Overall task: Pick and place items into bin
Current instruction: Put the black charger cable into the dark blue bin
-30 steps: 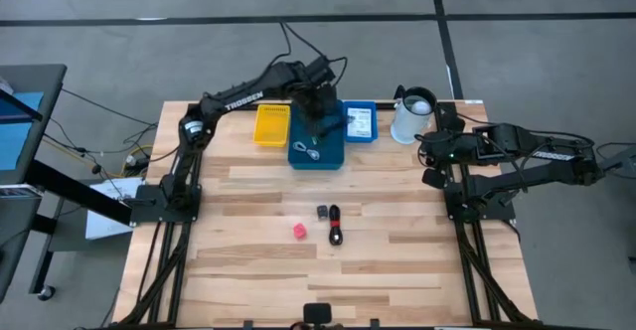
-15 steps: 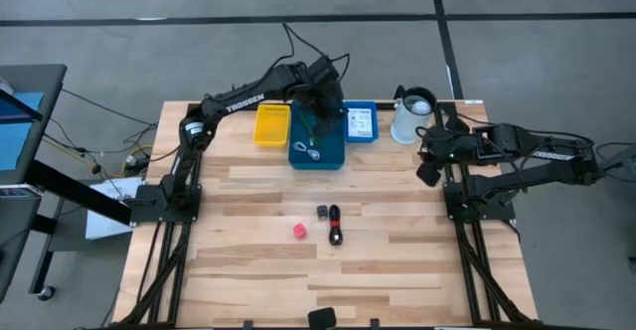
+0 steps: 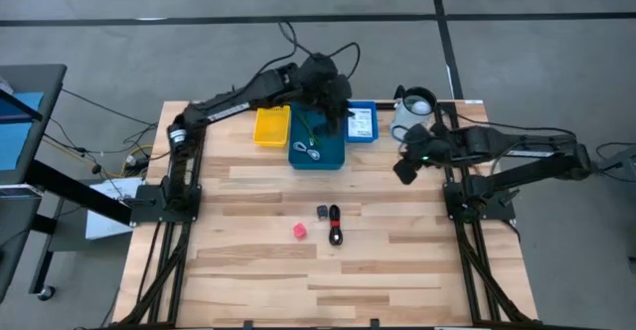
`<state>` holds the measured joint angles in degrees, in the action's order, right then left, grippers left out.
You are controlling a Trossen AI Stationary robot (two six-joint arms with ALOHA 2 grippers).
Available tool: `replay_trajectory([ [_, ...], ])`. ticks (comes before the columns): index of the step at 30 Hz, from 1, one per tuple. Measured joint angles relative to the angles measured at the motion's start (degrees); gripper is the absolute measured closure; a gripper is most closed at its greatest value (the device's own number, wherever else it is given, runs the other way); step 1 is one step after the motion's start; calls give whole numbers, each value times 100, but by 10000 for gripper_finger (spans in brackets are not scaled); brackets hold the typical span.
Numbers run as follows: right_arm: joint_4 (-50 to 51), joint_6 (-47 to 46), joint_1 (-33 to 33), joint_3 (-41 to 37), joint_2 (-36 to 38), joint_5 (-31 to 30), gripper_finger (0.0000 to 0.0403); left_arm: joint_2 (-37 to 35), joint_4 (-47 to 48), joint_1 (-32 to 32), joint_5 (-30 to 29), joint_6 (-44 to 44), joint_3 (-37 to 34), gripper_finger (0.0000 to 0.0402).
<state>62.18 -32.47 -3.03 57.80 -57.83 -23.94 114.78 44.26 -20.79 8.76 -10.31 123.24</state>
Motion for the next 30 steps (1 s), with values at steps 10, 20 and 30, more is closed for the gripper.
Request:
replay_trajectory([
  [10, -1217, 680, 92, 0, -1371, -61, 301, -1826, -513, 428, -957, 95, -908, 297],
  [20, -1613, 907, 719, 0, -1939, -488, 301, -5153, -3330, 1105, -1987, 686, -5306, 297],
  [30, -2239, -327, 1115, 2, -2588, 462, 301, -7580, -6259, 2017, -1964, 1263, -9181, 297],
])
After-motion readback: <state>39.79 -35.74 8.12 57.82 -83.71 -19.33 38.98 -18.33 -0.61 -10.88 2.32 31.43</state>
